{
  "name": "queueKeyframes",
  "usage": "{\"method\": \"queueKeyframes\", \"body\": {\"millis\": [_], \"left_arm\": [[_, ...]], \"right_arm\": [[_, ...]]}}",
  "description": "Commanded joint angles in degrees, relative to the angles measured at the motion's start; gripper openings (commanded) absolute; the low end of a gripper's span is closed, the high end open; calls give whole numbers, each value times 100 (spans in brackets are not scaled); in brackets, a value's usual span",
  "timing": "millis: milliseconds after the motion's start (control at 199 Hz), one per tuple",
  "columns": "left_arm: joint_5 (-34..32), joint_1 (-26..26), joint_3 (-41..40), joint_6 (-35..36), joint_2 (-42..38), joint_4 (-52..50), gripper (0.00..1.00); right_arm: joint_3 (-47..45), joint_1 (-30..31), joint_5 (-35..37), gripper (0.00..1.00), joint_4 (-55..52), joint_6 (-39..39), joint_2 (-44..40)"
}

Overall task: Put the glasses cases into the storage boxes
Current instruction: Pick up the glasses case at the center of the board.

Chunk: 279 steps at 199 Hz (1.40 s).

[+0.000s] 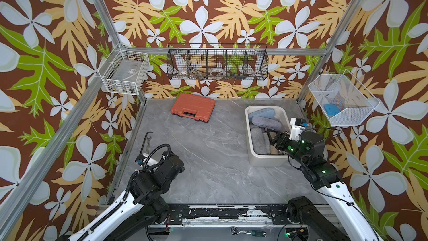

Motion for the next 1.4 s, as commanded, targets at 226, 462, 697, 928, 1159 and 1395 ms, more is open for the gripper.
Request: {"method": "queueKeyframes", "body": {"millis": [226,462,697,928,1159,1395], "left_arm": [[2445,2927,-378,326,864,204,84],[2215,3393,142,300,1790,-258,93],[2603,3935,51,630,2392,-288,98],[2870,4228,-321,650,2708,206,99],[2923,4237,-655,842,3034,812,100],[2883,4281,-1144,795,2994,1331,95]], "right_arm": [[-82,6,-145,82,277,-223,-84],[-134,0,-95,86,158,-261,-266],[-188,0,32,90,144,-254,-430],[-192,4,-80,93,223,-180,-434],[-123,4,-170,99,200,-181,-388],[-115,0,-190,98,187,-194,-363]]}}
